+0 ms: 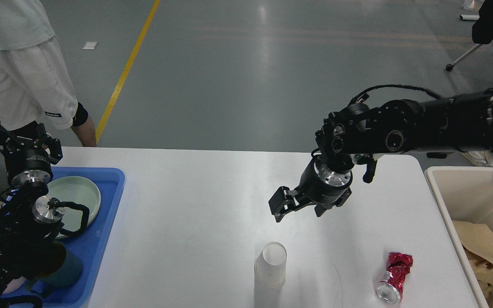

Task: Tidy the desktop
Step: 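Move the right gripper over the white paper cup, then lower the right gripper and grasp the white paper cup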

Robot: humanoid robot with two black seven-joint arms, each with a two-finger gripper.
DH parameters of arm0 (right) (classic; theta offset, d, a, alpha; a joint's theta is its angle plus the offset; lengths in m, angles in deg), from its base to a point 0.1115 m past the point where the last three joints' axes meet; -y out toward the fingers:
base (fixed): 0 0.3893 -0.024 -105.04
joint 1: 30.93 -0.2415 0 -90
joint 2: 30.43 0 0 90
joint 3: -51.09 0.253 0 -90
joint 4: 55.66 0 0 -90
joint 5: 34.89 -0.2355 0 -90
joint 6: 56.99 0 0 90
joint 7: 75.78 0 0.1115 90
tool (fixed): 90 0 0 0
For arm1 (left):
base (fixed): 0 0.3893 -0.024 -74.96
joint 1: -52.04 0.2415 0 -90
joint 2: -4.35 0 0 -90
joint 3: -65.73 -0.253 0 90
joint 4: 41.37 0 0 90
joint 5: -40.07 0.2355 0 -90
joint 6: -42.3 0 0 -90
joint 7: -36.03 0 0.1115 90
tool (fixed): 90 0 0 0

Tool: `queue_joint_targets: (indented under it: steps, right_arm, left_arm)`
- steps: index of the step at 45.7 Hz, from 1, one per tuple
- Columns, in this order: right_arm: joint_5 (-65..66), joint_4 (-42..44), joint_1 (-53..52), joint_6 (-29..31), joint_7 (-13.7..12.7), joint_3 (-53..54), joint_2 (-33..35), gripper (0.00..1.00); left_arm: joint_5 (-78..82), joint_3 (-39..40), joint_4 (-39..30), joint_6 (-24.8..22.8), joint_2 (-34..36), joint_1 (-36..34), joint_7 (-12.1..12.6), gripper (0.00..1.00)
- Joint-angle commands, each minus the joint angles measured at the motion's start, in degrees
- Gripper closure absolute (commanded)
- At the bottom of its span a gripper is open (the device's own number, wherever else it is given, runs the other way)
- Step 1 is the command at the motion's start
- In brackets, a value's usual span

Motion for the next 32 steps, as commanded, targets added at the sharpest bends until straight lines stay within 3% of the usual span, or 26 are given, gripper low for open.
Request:
queue_joint_targets:
  steps: [1, 32]
  right_arm:
    - [0.14, 1.16, 2.46, -0.16, -0.1, 0.71, -3.94, 0.0]
    - [0.4, 4.5, 7.56, -2.97, -0.37, 1.68, -6.84, 0.0]
  left_arm:
    - [0.0, 0.0, 0.0, -0.02, 0.0, 0.0, 0.0, 0.04]
    - [0.0, 0.0, 0.0, 0.07, 0.0, 0.0, 0.0, 0.04]
